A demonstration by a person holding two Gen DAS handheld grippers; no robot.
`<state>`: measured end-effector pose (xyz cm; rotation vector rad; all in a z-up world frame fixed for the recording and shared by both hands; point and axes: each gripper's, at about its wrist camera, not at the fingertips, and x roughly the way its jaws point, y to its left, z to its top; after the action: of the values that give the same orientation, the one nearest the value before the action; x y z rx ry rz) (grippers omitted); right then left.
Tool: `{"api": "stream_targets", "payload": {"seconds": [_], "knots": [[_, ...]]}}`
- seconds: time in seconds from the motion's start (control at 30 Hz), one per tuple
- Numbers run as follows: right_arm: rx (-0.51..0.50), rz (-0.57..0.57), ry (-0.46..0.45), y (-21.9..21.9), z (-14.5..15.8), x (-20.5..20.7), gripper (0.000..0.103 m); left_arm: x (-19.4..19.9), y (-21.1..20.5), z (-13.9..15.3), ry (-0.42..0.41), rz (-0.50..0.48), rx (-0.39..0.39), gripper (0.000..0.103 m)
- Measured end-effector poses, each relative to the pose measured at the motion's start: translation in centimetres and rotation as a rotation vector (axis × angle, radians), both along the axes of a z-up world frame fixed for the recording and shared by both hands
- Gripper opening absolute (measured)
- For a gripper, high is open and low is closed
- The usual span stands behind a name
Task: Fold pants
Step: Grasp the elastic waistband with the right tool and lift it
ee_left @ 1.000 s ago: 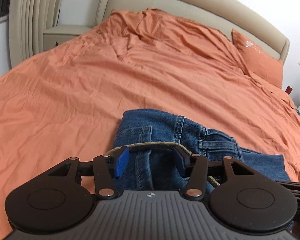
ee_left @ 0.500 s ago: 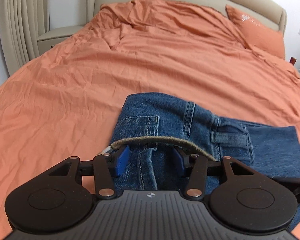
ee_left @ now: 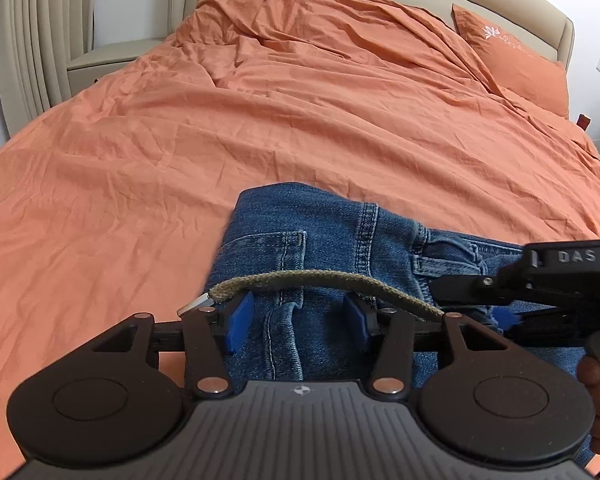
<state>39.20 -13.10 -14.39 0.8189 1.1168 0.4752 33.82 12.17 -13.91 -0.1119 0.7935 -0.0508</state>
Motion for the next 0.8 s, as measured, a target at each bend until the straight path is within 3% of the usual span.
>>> {"api": "stream_targets", "payload": {"seconds": [0.03,0.07,0.17,0.23,0.33,0.43,0.57,0.67,0.8], "knots": [[0.033,-0.004,0.024,0.0,-0.5,0.2,0.039,0.0,0.1,0.0,-0.001,-0.001,-0.005,0.056],[0.065,0.002,0.043,0.1,-0.7,0.4,0.025,0.0,0.2,0.1,-0.003,0.0,-0.01,0.056],[0.012,0.026,-0.014,0.5,1.0,0.1,0.015,-0.3,0.9,0.5,-0.036,0.006,-0.059,0.056],[-0.05,0.052,-0.089,1.1,3.4,-0.6,0.013,-1.1,1.9,1.7,-0.125,0.014,-0.125,0.056],[-0.121,0.08,-0.185,2.1,7.9,-1.5,0.012,-3.1,3.4,4.3,-0.305,0.029,-0.216,0.072],[-0.146,0.102,-0.268,2.8,13.1,-2.2,0.011,-4.7,5.2,5.5,-0.402,0.075,-0.291,0.073],[-0.225,0.111,-0.355,2.4,19.7,-3.4,0.011,-4.7,7.0,5.2,-0.407,0.091,-0.405,0.074],[-0.288,0.091,-0.342,0.1,22.8,-3.6,0.011,-4.3,6.7,4.9,-0.369,0.056,-0.461,0.074],[-0.352,0.005,-0.316,-4.8,24.8,-4.4,0.011,-4.3,3.6,4.8,-0.328,-0.038,-0.366,0.073]]}}
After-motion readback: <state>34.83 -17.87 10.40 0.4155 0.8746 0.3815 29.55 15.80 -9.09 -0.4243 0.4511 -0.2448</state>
